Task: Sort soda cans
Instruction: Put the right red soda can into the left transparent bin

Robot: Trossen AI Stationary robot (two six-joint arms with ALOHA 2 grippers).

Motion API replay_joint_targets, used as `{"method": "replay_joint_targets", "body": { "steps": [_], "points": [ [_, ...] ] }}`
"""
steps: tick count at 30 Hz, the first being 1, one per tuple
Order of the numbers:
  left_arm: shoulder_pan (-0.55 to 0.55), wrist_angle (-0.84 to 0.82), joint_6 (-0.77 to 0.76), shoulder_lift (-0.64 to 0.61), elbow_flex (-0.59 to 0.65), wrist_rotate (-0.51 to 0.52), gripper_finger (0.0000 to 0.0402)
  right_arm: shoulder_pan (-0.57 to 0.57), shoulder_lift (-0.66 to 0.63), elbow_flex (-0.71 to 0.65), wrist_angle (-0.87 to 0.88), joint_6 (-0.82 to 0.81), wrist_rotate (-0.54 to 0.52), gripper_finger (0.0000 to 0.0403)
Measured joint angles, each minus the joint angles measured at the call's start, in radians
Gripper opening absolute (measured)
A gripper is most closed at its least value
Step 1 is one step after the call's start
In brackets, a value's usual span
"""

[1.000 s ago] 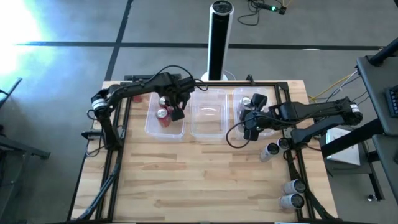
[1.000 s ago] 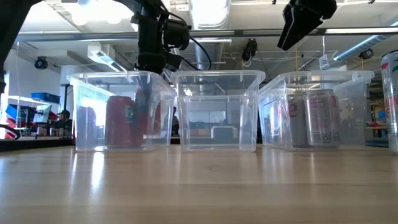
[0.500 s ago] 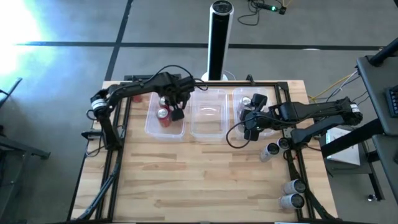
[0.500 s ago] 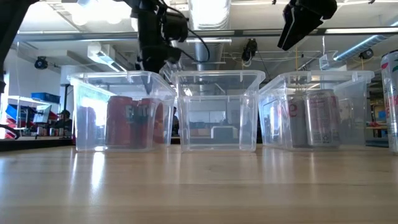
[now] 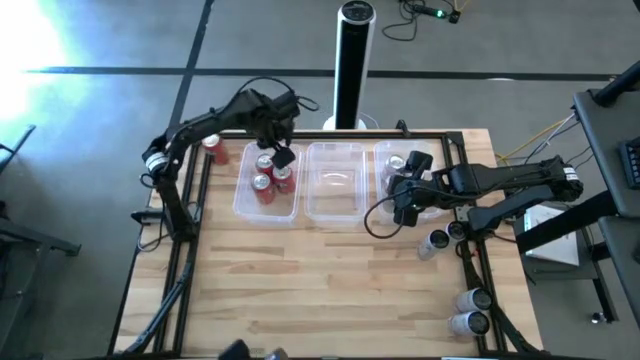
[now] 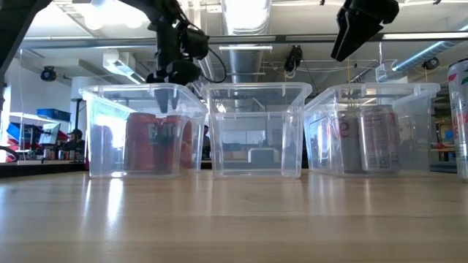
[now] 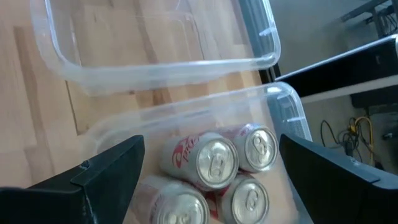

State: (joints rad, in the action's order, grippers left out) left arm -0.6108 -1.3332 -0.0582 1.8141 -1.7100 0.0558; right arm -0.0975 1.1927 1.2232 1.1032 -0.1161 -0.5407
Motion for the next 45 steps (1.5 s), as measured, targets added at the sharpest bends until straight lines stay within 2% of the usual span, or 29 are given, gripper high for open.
{"method": "replay_joint_targets", "body": {
  "steps": [4,11,21,31,40,45],
  "points": [
    [-0.041,0.002,-0.009,0.000,0.015,-0.003,0.0319,0.000,0.000,-0.001,0.003,-0.003,0.000,0.0368],
    [-0.092,-0.047,-0.122,-0.003,0.031,-0.045,0.0318,0.000,0.000,-0.001,0.014,-0.023,0.000,0.0368],
    [-0.062,-0.055,-0.112,0.002,-0.044,-0.077,0.0318,0.000,0.000,-0.001,0.014,-0.014,0.000,0.0368],
    [-0.072,0.047,-0.122,0.002,-0.031,0.110,0.0318,0.000,0.000,-0.001,0.014,-0.014,0.000,0.0368],
    [-0.051,0.155,-0.014,0.002,-0.028,0.108,0.0318,0.000,0.000,-0.001,0.014,-0.002,0.000,0.0368],
    [-0.024,0.171,0.003,0.005,-0.028,0.066,0.0318,0.000,0.000,-0.001,0.014,0.004,0.000,0.0368]
  ]
}}
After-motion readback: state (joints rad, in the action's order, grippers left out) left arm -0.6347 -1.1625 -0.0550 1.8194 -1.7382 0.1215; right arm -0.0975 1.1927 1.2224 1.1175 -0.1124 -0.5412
